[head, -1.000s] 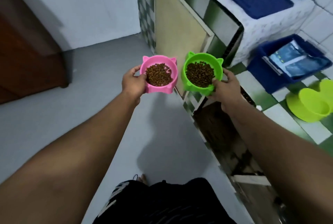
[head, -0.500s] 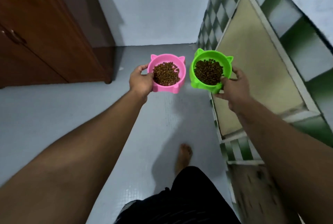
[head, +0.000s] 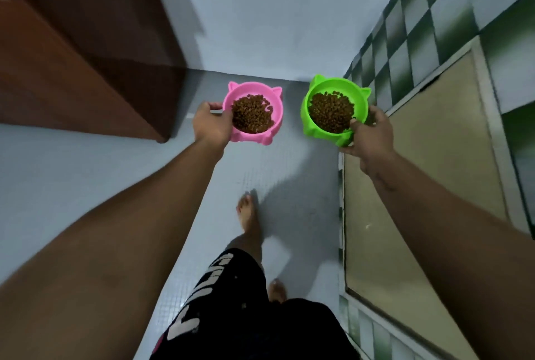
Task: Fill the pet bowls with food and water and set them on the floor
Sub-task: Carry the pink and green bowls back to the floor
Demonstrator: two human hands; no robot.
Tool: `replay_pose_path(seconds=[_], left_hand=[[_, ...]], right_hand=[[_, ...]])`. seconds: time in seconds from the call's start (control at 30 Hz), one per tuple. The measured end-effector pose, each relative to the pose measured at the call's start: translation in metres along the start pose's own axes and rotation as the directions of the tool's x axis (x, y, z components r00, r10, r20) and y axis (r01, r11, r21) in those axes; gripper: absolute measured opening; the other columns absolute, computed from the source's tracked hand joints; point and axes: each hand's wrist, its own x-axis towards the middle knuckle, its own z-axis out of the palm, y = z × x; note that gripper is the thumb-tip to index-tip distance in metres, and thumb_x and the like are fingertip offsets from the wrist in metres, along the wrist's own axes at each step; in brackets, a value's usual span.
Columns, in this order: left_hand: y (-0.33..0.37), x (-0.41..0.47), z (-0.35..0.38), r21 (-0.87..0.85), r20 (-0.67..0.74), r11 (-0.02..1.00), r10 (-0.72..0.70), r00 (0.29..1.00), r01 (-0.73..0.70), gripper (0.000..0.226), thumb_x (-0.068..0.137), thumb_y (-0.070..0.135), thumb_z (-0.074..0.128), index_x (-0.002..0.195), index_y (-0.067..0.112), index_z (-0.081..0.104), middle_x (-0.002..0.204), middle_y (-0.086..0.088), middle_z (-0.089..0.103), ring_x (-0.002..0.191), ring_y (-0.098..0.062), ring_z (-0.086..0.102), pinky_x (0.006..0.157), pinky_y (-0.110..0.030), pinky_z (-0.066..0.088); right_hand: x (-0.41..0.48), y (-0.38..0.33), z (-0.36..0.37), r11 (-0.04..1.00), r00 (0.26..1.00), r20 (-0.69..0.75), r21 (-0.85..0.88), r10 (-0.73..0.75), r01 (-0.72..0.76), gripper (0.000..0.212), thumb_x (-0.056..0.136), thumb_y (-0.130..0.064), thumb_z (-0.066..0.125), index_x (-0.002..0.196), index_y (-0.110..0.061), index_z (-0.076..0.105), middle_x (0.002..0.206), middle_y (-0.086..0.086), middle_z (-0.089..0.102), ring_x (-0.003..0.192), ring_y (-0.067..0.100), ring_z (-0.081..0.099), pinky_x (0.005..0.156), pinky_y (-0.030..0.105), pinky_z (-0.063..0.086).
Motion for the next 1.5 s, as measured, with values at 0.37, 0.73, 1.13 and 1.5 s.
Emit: replay_pose_path(seconds=[0.37,0.73,1.13,1.5], left_hand=[[-0.038,0.265,0.177,0.148,-0.02,0.989,0.005,1.0,-0.002,0.013,0.095,0.024,0.067,0.097,0.017,0.056,0.096,-0.002,0.067,0.085,-0.021,0.069,0.067,-0.037,0.063],[-0.181,0.485,0.356,0.151,-0.04,0.988,-0.037,0.998,0.043,0.013,0.095,0.021,0.067,0.094,0.017,0.055,0.094,-0.002,0.066,0.081,-0.016,0.064,0.06,-0.027,0.055],[-0.285,0.604,0.444,0.147,-0.042,0.988,-0.045,0.998,0.051,0.012,0.097,0.017,0.065,0.101,0.012,0.055,0.093,-0.001,0.062,0.086,-0.018,0.064,0.073,-0.035,0.061],[-0.295,0.617,0.449,0.235,-0.11,0.972,0.001,0.994,0.025,0.008,0.099,0.018,0.064,0.101,0.015,0.057,0.093,0.003,0.061,0.075,-0.009,0.057,0.054,-0.015,0.04]], right_hand=[[0.296,0.051,0.146,0.993,0.995,-0.015,-0.061,0.103,-0.104,0.044,0.098,-0.009,0.059,0.136,-0.028,0.052,0.122,0.001,0.054,0.109,0.032,0.061,0.059,0.042,0.061],[0.583,0.224,0.25,0.983,0.988,0.014,-0.104,0.155,-0.153,0.046,0.096,-0.004,0.056,0.134,-0.031,0.052,0.118,0.003,0.055,0.106,0.035,0.062,0.066,0.051,0.06],[0.731,0.352,0.304,0.95,0.997,-0.025,-0.301,0.074,-0.078,0.046,0.08,-0.02,0.064,0.117,-0.047,0.056,0.121,0.009,0.063,0.093,0.039,0.068,0.054,0.062,0.058],[0.734,0.38,0.32,0.876,0.996,-0.075,-0.483,-0.047,0.005,0.042,0.091,-0.019,0.066,0.131,-0.029,0.059,0.122,0.005,0.063,0.104,0.03,0.065,0.075,0.04,0.059]])
